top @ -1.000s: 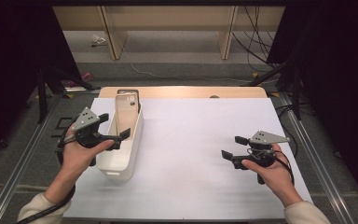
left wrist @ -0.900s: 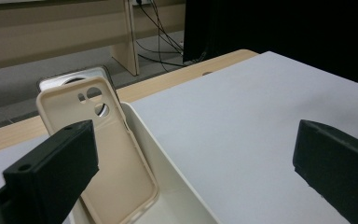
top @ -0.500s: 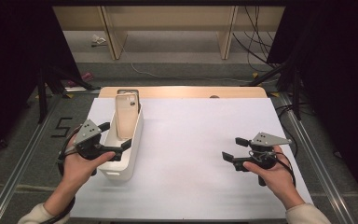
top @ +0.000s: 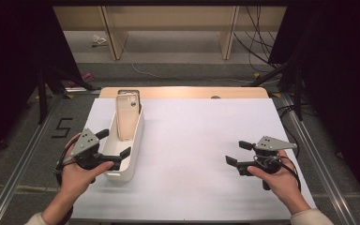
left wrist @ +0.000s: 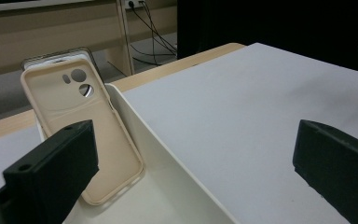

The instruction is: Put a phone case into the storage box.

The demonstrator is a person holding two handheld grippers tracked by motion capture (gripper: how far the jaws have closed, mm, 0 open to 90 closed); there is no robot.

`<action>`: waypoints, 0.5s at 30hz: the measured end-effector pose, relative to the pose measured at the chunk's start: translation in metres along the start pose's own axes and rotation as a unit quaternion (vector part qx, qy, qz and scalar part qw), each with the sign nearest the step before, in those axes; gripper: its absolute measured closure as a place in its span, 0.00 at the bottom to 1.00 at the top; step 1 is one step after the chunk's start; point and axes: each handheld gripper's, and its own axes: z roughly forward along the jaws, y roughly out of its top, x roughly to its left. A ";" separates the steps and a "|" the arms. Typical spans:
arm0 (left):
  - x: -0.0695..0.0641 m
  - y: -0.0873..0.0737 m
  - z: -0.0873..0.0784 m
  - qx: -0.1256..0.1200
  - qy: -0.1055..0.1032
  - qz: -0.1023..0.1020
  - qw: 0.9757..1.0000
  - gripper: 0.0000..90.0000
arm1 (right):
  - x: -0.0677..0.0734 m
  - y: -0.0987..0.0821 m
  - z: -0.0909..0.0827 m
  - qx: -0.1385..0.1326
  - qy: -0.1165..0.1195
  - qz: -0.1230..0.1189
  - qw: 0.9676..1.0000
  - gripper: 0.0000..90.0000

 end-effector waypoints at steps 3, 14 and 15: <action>-0.001 -0.002 -0.001 -0.002 -0.001 0.000 1.000 0.00 | 0.001 -0.001 -0.002 -0.001 0.000 0.000 1.000 0.21; -0.002 -0.008 0.002 0.005 -0.005 0.000 1.000 0.00 | 0.003 -0.002 -0.003 0.002 0.008 -0.006 1.000 0.21; -0.002 -0.008 0.002 0.006 -0.005 -0.001 1.000 0.00 | 0.003 -0.002 -0.002 0.003 0.009 -0.006 1.000 0.21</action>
